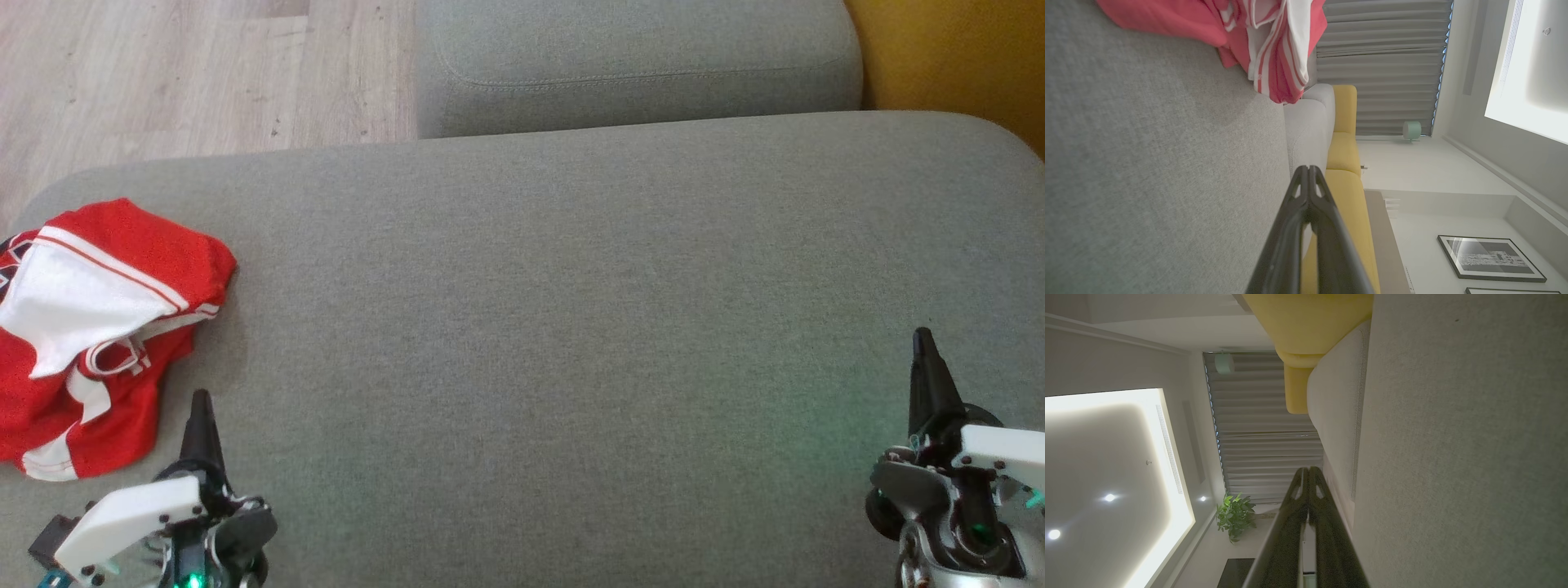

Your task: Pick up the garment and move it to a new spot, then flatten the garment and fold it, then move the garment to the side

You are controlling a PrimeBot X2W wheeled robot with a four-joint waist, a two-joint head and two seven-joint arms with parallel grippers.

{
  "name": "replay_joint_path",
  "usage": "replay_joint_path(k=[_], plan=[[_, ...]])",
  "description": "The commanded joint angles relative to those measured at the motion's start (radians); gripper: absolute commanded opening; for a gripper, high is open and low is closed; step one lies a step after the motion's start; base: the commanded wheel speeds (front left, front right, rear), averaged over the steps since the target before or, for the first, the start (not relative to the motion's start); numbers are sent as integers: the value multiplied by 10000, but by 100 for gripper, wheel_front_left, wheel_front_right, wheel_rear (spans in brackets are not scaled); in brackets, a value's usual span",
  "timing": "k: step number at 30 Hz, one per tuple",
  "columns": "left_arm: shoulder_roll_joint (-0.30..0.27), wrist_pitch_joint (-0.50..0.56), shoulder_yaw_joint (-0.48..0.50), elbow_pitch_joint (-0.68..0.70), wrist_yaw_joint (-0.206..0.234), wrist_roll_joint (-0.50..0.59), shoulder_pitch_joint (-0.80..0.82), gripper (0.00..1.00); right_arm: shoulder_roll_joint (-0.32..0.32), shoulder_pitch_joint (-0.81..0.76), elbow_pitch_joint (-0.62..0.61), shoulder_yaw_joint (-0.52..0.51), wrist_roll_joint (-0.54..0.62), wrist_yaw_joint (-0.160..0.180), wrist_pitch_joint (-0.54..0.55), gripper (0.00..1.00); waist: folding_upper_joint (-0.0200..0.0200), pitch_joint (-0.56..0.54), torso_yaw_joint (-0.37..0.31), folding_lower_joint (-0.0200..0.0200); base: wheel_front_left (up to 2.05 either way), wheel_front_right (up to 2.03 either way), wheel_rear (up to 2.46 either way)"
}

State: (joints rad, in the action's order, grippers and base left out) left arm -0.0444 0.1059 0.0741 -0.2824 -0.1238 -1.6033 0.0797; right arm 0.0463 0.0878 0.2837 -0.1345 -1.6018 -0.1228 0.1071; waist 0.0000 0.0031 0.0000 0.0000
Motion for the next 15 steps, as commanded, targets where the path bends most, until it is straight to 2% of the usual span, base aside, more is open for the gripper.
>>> replay_joint_path(k=[1, 15], plan=[[-58, 70, 393, 375, -69, -56, 282, 0, 39, 201, -390, 211, -72, -79, 58, 0, 0, 0, 0, 0, 0, 0, 0], [-58, 70, 393, 375, -69, -56, 282, 0, 39, 201, -390, 211, -72, -79, 58, 0, 0, 0, 0, 0, 0, 0, 0]])
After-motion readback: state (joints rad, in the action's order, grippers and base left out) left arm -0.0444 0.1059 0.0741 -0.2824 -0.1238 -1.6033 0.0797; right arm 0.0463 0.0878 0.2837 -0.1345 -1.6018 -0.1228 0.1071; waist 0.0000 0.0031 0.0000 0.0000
